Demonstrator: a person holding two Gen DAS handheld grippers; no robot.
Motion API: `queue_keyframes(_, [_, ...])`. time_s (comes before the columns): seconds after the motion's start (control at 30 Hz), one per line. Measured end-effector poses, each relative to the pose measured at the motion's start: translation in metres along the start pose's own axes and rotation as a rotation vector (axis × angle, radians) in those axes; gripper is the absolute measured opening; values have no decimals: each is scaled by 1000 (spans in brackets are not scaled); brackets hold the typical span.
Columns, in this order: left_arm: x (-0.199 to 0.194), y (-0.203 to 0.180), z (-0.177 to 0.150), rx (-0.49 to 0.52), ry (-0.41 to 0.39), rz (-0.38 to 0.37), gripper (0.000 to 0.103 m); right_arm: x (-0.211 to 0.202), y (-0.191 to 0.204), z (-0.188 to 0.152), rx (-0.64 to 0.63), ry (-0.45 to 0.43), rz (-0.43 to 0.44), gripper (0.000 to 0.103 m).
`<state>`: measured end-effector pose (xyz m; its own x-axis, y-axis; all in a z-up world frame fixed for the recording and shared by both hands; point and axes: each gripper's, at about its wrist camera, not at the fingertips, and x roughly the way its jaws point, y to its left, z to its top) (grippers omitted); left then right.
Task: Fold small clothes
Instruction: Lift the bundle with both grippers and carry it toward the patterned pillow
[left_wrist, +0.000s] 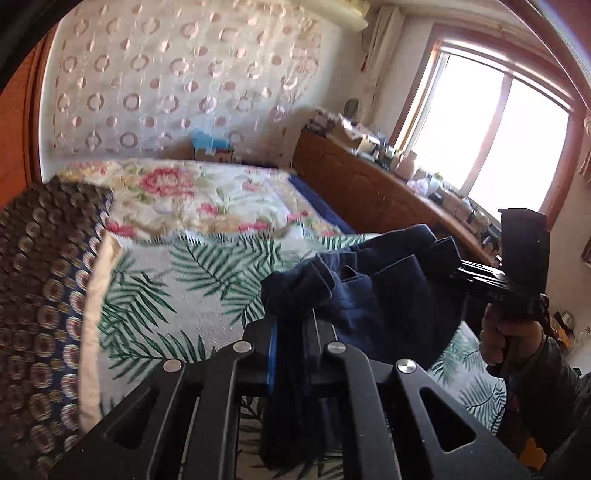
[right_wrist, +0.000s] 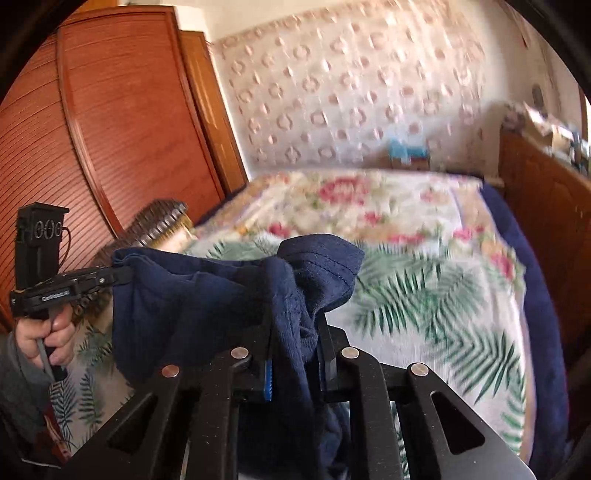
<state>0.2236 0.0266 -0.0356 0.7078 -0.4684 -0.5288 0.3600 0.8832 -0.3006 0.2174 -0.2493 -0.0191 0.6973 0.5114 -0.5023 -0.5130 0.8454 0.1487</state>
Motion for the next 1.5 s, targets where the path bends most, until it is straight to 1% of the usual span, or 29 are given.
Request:
queue_keyframes(0.1, [-35,-2,9,9,-88,37,10,-9,18,20,-51,-56,25,16])
queue_keyframes(0.17, [-54,2,14,9,-125,59,10,-8,31,36,-80,-84,48,16])
queue_keyframes(0.3, [-92,22,20,-10,-208,149,10,3,59,72,-151,-130,127,16])
queue_keyframes(0.37, [-109,38,19,-36,-240,200,10,18,77,92,-201,-136,150,16])
queue_keyframes(0.5, [-126,68,9,-104,-285,287,10,56,116,124,-318,-134,208,16])
queue_keyframes(0.6, [-132,86,-3,-172,-276,274,10,89,148,144,-386,-115,246,16])
queue_keyframes(0.73, [-141,97,-23,-216,-291,332,10,136,178,168,-442,-85,289,16])
queue_keyframes(0.83, [-151,100,-38,-247,-305,360,10,176,183,185,-486,-64,308,16])
queue_keyframes(0.9, [-149,108,-46,-265,-292,403,10,205,192,195,-509,-42,325,16])
queue_keyframes(0.97, [-149,118,-57,-296,-287,423,10,232,205,198,-533,-12,329,16])
queue_keyframes(1.1, [-142,139,-74,-359,-274,462,10,269,220,210,-520,40,336,18])
queue_keyframes(1.17, [-138,145,-81,-378,-256,461,10,286,224,219,-436,109,361,18])
queue_keyframes(1.2, [-135,146,-83,-382,-248,466,10,289,225,226,-400,121,352,23])
queue_keyframes(1.23, [-133,146,-84,-381,-243,471,10,292,227,232,-387,107,329,24])
queue_keyframes(1.27, [-132,146,-85,-380,-239,477,10,289,227,238,-384,76,304,28])
queue_keyframes(1.3, [-131,147,-85,-379,-236,483,10,286,226,242,-387,51,282,36])
queue_keyframes(1.33, [-131,148,-85,-380,-234,488,10,281,225,245,-392,30,271,39])
queue_keyframes(1.4, [-130,150,-86,-385,-234,491,10,272,224,243,-419,24,314,40])
queue_keyframes(1.5, [-130,152,-88,-379,-232,498,10,268,223,227,-478,46,327,40])
